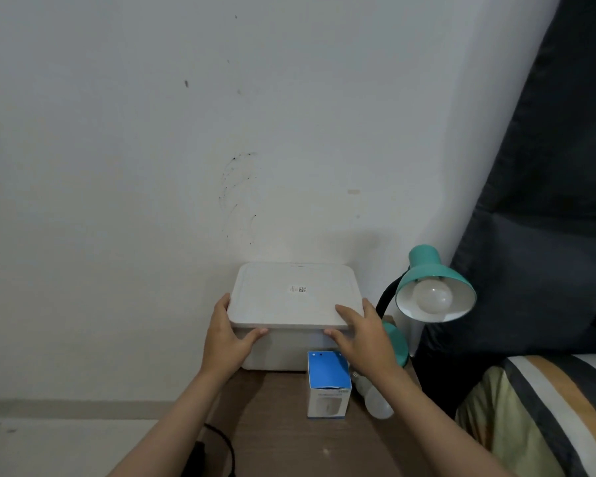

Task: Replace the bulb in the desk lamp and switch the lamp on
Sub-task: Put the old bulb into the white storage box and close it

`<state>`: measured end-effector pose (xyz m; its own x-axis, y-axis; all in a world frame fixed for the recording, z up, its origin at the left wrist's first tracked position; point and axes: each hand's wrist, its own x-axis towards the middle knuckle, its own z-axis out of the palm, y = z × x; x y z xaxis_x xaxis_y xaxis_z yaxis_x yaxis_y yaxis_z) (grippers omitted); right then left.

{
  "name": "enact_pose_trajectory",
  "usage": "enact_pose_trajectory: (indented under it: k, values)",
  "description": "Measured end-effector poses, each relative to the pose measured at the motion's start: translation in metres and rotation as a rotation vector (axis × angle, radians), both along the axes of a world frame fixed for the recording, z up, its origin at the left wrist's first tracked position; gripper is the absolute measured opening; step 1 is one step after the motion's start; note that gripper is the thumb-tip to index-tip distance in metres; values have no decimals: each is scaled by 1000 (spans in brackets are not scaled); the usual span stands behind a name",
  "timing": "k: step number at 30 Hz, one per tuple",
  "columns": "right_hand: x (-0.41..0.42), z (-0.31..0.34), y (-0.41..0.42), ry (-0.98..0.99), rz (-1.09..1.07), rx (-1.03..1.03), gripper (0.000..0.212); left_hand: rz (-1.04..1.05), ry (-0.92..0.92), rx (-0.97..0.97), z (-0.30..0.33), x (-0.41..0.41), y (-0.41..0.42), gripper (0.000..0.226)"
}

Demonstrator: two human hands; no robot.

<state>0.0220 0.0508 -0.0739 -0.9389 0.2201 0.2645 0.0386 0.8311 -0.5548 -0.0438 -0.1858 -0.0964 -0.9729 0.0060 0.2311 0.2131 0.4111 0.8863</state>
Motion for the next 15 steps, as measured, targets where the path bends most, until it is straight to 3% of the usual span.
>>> enact_pose_trajectory:
  k: [5,15]
  values:
    - [-4,-8,-1,90,-46,18,48,49,-22,15,1,-3,4,93]
    - [-6,3,-4,92,-18,-138,54,29,9,56,11,-1,3,64]
